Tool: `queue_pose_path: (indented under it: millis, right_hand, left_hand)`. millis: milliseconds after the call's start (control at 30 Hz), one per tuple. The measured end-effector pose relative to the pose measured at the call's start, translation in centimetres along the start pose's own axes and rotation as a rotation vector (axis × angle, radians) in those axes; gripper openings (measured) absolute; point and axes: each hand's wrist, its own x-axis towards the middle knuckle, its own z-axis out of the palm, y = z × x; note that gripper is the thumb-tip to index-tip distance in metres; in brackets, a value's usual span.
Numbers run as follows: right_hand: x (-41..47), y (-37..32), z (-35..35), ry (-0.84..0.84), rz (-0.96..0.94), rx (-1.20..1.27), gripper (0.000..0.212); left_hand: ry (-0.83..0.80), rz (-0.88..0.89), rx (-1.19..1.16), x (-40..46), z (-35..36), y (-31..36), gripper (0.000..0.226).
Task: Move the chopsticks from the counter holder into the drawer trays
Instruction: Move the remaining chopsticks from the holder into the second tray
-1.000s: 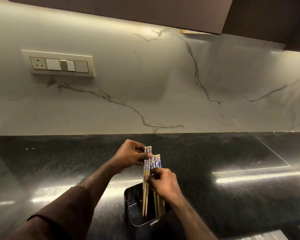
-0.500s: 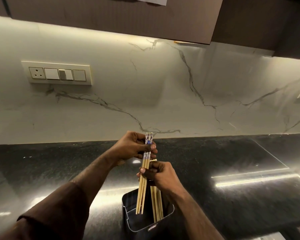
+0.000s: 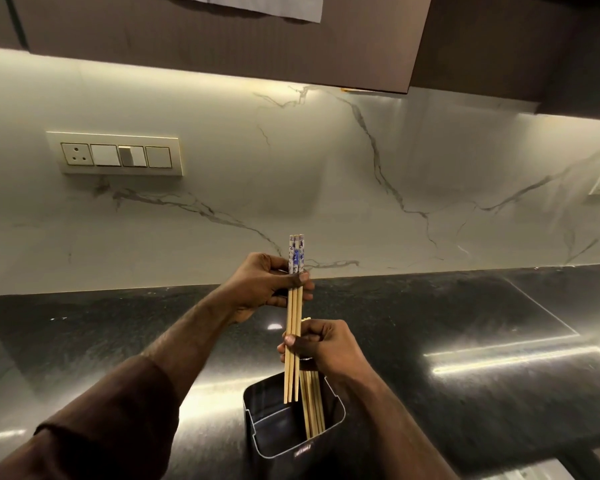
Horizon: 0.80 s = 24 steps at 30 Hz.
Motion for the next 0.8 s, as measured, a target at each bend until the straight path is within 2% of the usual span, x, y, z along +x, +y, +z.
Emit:
queue_pose_path:
  millis: [167,367,800]
  right_hand:
    - [-0.6,-0.3,-0.1,0.004,-0.018,0.027,0.01]
    - [-1.9,-0.9,-0.6,-0.067,-0.01,0.044,0.015]
    - [-4.5,-0.6,-2.5,-0.103,-0.002,-0.044,0.018]
  left_hand:
    - [0.004,0.002,-0.006,-0.6,0.7,0.3,0.034]
    - [0.016,0.032,0.003,-1.3,1.5,1.3,0.034]
    - [0.103,0.038,-0.037,-3.0,4.9,0.2,0.032]
